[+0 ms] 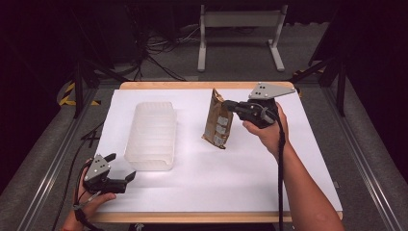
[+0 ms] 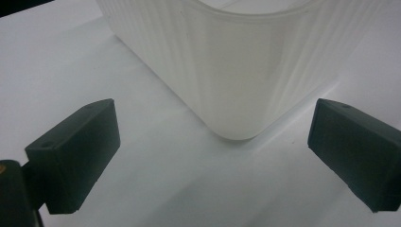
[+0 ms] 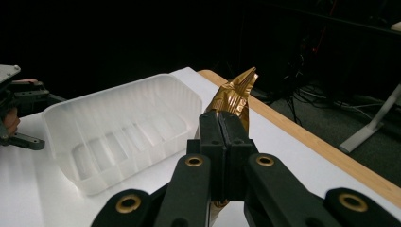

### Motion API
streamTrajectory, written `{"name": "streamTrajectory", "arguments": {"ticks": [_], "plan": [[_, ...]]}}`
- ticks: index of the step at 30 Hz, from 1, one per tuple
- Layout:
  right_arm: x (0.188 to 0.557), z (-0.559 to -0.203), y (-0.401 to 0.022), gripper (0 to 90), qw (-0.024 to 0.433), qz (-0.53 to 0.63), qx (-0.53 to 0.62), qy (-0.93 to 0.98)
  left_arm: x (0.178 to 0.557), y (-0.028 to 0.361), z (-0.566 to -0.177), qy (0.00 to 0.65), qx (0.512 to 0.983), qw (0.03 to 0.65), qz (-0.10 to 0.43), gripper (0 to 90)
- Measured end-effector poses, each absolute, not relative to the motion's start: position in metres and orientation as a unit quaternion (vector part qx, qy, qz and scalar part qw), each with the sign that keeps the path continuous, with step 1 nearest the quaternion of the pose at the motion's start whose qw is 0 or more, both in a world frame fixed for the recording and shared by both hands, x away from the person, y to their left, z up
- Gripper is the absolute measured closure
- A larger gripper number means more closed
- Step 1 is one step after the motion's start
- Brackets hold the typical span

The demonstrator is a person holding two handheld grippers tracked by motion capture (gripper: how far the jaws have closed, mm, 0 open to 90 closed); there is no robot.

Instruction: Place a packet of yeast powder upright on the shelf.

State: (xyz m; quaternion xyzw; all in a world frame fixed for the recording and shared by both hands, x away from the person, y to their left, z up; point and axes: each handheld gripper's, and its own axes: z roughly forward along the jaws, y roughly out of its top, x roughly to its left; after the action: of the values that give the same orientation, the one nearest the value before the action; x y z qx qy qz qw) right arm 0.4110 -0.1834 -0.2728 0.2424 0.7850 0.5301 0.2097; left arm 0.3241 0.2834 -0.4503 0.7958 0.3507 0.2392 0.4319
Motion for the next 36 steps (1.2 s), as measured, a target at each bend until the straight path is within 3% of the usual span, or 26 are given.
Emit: {"name": "streamTrajectory", "arguments": {"ticks": [9,36], "plan": [[0.41,-0.26,-0.148,89.2,0.201,0.55,0.209,0.783,0.323,0.283,-0.45,0.348,0.797,0.432,0.239,3.9],[0.42,-0.267,-0.024,89.1,0.145,0.548,0.119,0.815,0.321,0.287,-0.45,0.345,0.796,0.437,0.239,3.9]]}}
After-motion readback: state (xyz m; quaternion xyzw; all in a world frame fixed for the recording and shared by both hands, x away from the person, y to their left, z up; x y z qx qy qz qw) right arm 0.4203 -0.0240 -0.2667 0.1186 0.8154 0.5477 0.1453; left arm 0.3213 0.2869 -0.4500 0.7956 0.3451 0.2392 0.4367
